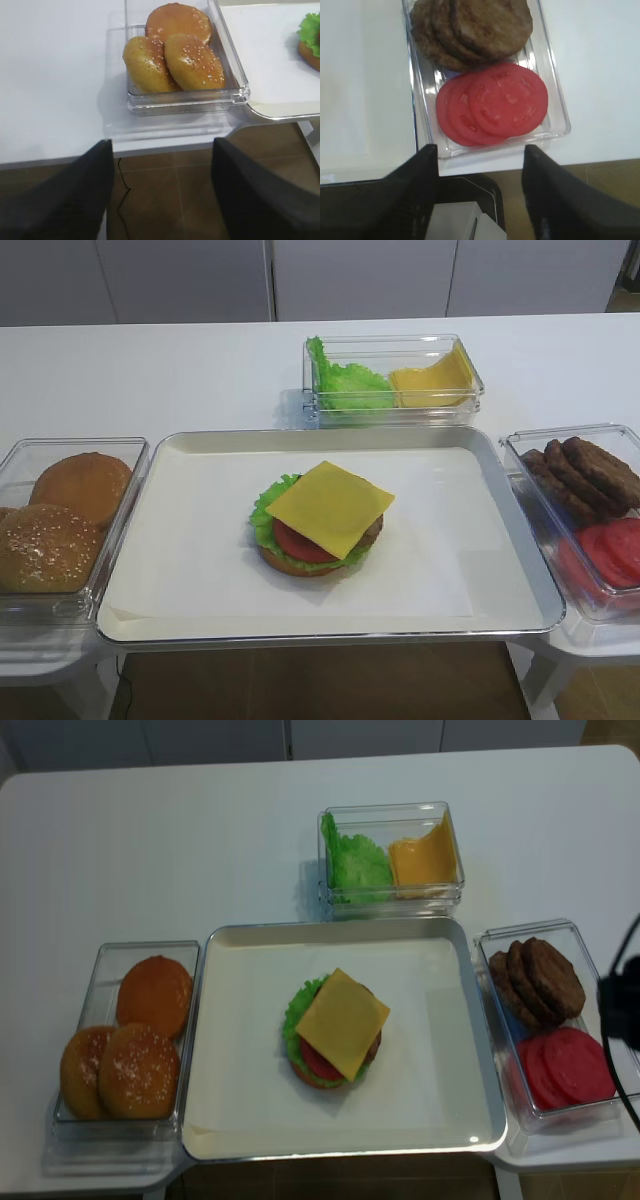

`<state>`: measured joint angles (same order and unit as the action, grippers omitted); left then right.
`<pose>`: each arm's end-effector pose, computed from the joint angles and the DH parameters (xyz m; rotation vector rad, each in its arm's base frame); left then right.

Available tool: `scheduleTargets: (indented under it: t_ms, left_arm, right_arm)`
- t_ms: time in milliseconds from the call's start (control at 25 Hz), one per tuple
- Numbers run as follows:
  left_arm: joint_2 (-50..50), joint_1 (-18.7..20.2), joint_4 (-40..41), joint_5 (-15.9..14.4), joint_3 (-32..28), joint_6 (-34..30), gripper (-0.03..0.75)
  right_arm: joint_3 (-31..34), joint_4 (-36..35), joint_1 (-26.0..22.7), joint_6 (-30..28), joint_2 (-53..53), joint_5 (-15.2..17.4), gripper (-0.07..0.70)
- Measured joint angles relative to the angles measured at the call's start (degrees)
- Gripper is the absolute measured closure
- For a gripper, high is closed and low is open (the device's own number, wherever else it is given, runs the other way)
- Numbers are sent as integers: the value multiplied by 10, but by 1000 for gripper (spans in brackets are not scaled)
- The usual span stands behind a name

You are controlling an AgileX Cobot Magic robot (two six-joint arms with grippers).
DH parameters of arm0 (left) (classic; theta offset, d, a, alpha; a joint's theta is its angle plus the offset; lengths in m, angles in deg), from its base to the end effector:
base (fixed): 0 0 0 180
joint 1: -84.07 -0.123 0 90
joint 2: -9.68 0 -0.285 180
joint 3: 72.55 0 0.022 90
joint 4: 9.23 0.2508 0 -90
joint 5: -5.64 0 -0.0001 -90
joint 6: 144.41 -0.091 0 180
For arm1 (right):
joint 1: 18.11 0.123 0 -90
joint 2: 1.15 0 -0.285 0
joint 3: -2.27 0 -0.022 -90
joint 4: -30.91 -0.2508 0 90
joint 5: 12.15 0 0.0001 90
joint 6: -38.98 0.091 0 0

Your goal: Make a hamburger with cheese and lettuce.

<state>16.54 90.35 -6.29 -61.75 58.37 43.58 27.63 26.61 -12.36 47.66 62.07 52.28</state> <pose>-0.0110 0.0056 0.2657 -0.0384 2.1521 -0.0822 0.1615 0.0225 0.3247 0.0901 2.6765 0.1810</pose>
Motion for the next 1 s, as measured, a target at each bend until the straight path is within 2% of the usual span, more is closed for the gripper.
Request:
scheduleTargets:
  t_ms: [240, 560, 720, 1000]
  left_arm:
    - [0, 0, 0, 0, 0, 0, 260]
    - [0, 0, 0, 0, 0, 0, 260]
    - [0, 0, 0, 0, 0, 0, 260]
    - [0, 0, 0, 0, 0, 0, 260]
  right_arm:
    - [36, 0, 0, -1, -114, 24, 228]
    - [105, 0, 0, -33, -285, 68, 228]
    - [138, 0, 0, -52, -377, 67, 228]
    - [192, 0, 0, -59, -487, 41, 228]
